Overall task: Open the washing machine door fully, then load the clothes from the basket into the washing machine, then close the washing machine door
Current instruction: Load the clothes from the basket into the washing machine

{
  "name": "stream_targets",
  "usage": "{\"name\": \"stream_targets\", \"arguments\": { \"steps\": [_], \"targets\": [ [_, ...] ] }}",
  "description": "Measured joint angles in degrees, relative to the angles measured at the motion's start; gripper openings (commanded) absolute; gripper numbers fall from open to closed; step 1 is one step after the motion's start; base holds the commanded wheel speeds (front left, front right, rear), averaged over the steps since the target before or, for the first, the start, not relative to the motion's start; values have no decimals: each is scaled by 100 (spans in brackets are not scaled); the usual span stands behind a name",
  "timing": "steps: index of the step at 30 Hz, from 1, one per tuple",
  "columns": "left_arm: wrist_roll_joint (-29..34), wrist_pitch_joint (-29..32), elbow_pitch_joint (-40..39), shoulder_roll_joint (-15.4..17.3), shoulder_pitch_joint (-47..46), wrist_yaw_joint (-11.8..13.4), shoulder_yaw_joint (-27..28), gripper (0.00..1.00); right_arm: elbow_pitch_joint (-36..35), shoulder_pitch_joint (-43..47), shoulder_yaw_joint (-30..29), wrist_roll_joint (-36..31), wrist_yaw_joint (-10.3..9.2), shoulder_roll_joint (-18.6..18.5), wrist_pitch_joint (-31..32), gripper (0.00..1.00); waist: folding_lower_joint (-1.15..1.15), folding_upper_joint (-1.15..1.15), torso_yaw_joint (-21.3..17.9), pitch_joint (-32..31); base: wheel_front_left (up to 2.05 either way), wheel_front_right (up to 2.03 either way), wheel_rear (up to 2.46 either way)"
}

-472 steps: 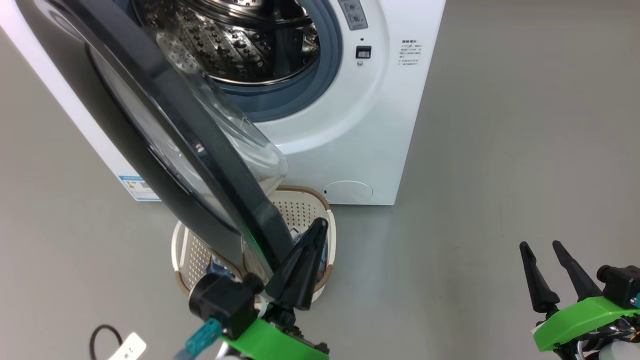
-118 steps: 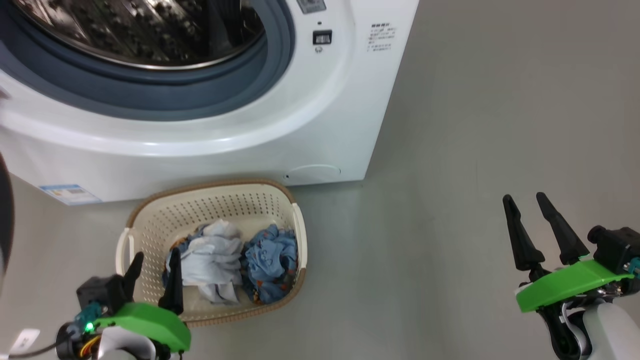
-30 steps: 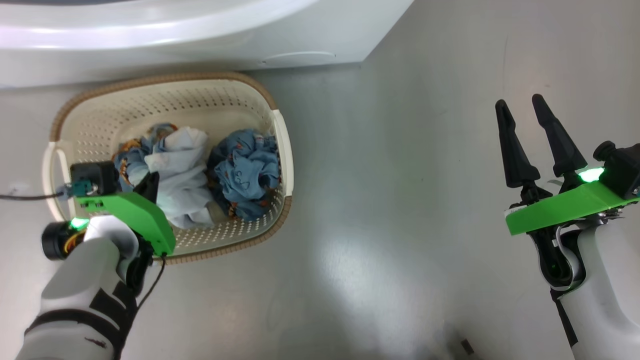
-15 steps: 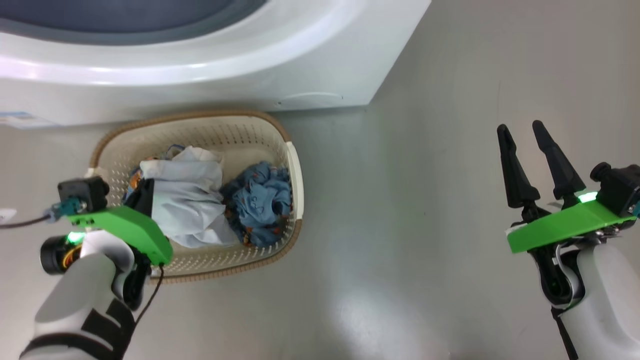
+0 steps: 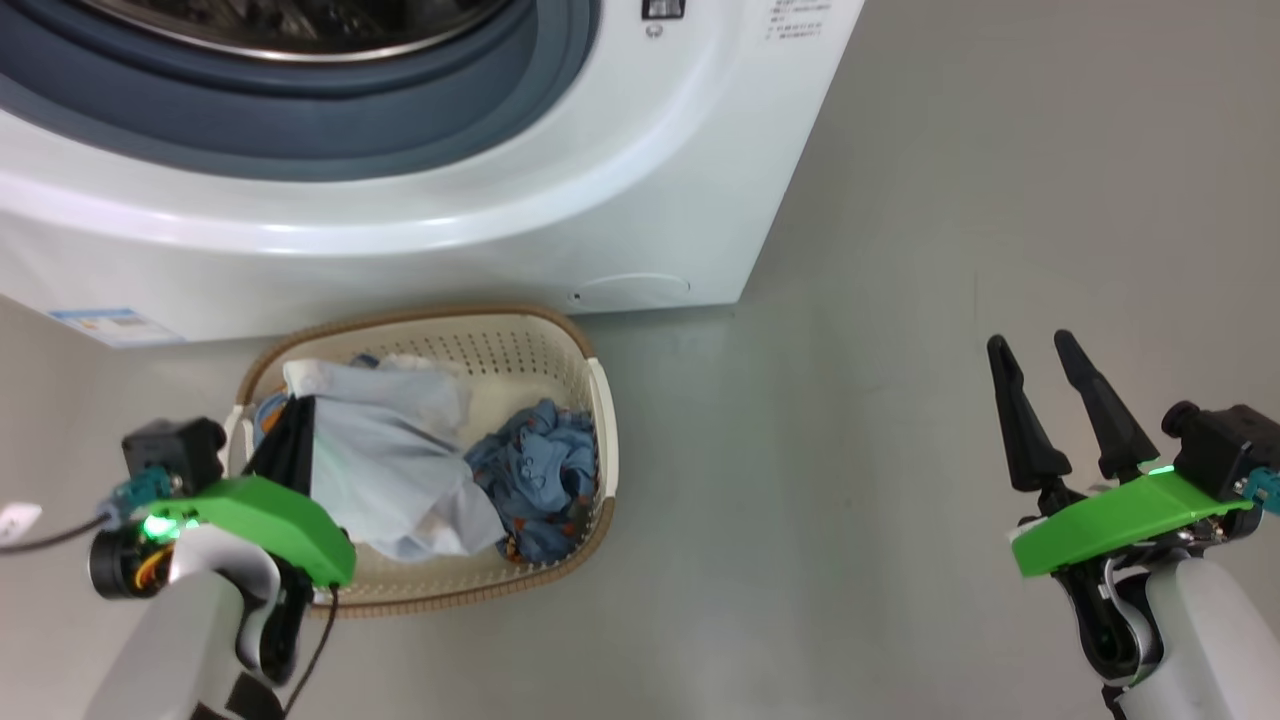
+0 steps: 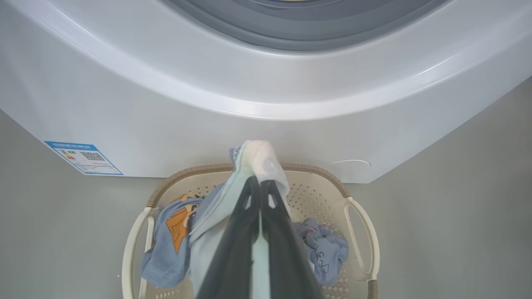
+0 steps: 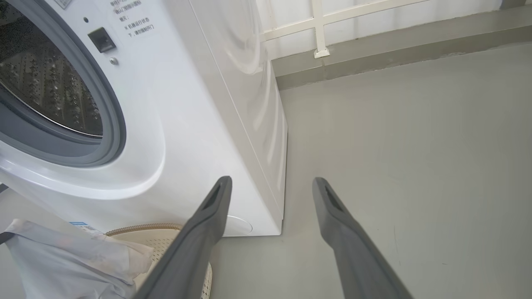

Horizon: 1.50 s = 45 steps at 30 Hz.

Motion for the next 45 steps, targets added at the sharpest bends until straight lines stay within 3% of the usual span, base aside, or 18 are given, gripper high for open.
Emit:
{"name": "stream_targets", "arguments": {
  "steps": [16, 31, 45],
  "targets": [
    [891, 0, -1692, -261, 1489, 0, 1047, 0, 56, 555, -93, 0, 0, -14, 0, 100, 0, 0, -11, -733, 0, 0, 0],
    [1513, -8, -3198, -576, 2676, 8, 1811, 0, 47, 795, -204, -1, 0, -22, 0, 100, 0, 0, -139, -1004, 0, 0, 0],
    [1761, -8, -3775, -804, 2975, 9, 1935, 0, 13, 798, -294, -1, 0, -1, 0, 100, 0, 0, -218, -912, 0, 0, 0]
  ]
}}
